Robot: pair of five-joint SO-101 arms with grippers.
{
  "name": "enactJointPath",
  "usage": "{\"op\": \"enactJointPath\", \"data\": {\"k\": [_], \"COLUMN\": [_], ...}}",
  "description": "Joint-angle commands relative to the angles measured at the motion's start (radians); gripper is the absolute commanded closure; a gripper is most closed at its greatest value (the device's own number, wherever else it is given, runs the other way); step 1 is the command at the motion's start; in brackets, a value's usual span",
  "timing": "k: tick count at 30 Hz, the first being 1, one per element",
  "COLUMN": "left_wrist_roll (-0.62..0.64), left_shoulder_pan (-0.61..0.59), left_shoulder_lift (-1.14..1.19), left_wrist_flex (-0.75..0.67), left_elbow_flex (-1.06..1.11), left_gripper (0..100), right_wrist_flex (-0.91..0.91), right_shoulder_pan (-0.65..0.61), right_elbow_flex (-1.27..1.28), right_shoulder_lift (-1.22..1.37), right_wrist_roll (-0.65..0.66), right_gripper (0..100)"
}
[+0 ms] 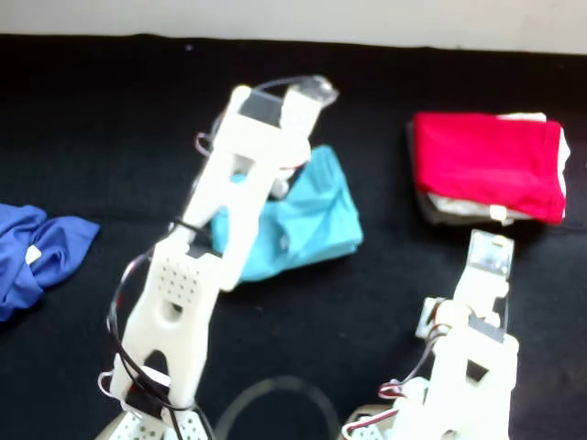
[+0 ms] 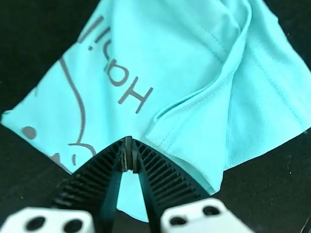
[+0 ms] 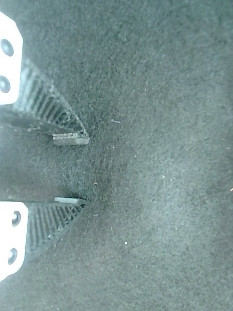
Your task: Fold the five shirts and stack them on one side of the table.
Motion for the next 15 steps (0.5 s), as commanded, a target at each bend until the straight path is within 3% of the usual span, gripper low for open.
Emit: {"op": "enactJointPath", "data": {"k": [1, 11, 15], "left_wrist_roll": [0.048, 0.098, 0.098], "left_shoulder_pan": [0.048, 0.265, 0.285], "left_shoulder_lift": [-0.008, -0.021, -0.039], "left_wrist_flex": [0.008, 0.008, 0.008], "left_elbow_flex": [0.016, 0.035, 0.019], "left_gripper": [99, 99, 99], "right_wrist_flex": [-0.024, -0.024, -0.024], "right_shoulder_pan": [0.002, 0.002, 0.002], "right_elbow_flex": [0.013, 0.013, 0.013], "right_shoulder_lift": [-0.001, -0.001, -0.001], "right_wrist_roll": [0.003, 0.003, 0.003], "right_gripper": [81.5, 81.5, 81.5]}}
